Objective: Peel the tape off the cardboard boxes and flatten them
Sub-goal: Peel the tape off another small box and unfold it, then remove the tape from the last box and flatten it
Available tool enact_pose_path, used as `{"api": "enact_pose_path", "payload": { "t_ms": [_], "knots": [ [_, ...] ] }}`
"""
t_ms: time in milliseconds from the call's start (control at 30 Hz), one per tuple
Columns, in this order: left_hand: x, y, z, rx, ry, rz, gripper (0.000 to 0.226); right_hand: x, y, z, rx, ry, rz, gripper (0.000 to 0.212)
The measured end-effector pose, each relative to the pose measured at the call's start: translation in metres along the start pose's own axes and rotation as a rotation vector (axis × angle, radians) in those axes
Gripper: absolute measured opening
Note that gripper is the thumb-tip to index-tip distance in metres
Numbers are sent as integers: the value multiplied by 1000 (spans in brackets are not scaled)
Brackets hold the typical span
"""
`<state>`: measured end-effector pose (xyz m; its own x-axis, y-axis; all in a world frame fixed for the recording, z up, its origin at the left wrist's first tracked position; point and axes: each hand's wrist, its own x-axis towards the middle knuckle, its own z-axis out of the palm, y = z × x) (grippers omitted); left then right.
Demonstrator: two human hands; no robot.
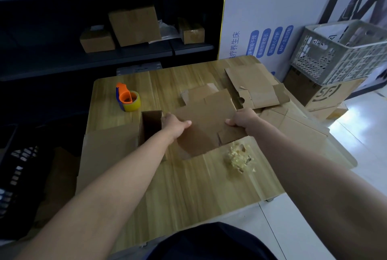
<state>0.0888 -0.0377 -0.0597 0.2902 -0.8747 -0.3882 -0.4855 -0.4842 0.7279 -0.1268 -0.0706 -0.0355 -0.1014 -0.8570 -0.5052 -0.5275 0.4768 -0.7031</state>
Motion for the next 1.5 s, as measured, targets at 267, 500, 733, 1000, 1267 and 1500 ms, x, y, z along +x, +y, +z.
{"api": "enact_pose_path", "payload": {
  "t_ms": [267,500,733,1000,1267,1500],
  "knots": [
    [-11,-3,8,-86,-375,55,80,-13,-3,-3,-569,-258,-117,37],
    [-17,-26,17,-308,-174,-113,60,-2,3,21,-349,41,-234,61],
    [-16,-39,11,-361,18,-158,54,-2,10,38,38,-209,63,38],
    [-38,-74,36,429,-109,6,30,3,49,65,-314,-156,119,34],
    [-36,-115,45,462,-506,191,65,5,72,110,-624,-139,-8,22],
    [-15,-129,51,702,-568,247,89,19,60,114,-562,12,-143,24]
  ]
}}
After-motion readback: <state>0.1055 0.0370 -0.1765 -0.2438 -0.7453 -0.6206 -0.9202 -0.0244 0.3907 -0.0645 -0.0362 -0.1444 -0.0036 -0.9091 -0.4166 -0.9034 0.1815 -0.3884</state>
